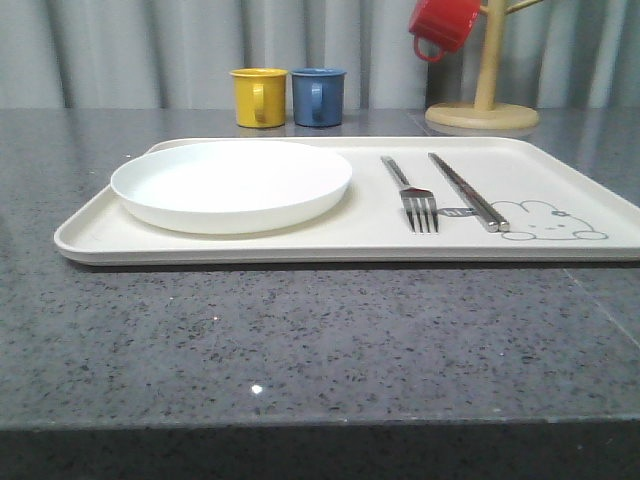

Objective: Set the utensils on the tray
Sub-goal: 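Move the right gripper to the spoon and grasp it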

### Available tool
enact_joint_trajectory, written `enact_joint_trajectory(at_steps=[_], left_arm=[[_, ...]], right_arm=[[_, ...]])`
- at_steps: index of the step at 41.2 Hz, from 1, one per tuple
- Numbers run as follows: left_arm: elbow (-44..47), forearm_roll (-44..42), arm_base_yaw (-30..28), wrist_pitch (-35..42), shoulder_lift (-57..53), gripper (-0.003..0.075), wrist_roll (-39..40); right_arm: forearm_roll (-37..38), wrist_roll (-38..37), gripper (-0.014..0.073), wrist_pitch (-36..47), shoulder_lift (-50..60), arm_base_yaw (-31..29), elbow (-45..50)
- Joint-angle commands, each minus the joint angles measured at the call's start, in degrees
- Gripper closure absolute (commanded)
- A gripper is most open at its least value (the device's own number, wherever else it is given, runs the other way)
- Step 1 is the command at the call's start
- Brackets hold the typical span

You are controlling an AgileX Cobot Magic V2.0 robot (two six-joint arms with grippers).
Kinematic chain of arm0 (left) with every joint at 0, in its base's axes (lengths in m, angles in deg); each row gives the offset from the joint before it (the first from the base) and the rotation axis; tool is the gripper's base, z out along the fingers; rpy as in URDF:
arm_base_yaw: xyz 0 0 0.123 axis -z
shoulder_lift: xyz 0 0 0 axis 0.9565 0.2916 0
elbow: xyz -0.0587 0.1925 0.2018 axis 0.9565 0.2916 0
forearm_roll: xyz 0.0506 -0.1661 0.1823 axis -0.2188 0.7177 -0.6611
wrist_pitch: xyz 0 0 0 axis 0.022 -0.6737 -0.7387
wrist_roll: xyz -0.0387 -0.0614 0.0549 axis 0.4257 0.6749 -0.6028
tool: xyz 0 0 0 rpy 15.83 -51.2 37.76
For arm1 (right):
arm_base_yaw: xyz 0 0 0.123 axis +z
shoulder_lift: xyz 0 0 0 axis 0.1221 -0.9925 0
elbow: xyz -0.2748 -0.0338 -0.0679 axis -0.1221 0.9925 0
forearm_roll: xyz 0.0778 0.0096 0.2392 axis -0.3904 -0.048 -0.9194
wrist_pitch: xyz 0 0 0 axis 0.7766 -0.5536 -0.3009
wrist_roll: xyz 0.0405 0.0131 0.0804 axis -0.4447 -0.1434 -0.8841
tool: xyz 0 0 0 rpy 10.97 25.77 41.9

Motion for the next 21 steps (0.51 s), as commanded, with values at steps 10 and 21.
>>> enact_joint_trajectory(at_steps=[10, 21], left_arm=[[-1.4, 0.7, 0.0, 4.2, 0.7, 0.0739, 0.7], [-1.4, 0.7, 0.0, 4.2, 0.7, 0.0739, 0.7]], right_arm=[[1.1, 1.0, 0.0216, 3.4, -2.2, -0.5, -1.8], [1.1, 1.0, 0.0340, 3.3, -3.5, -0.5, -1.8]])
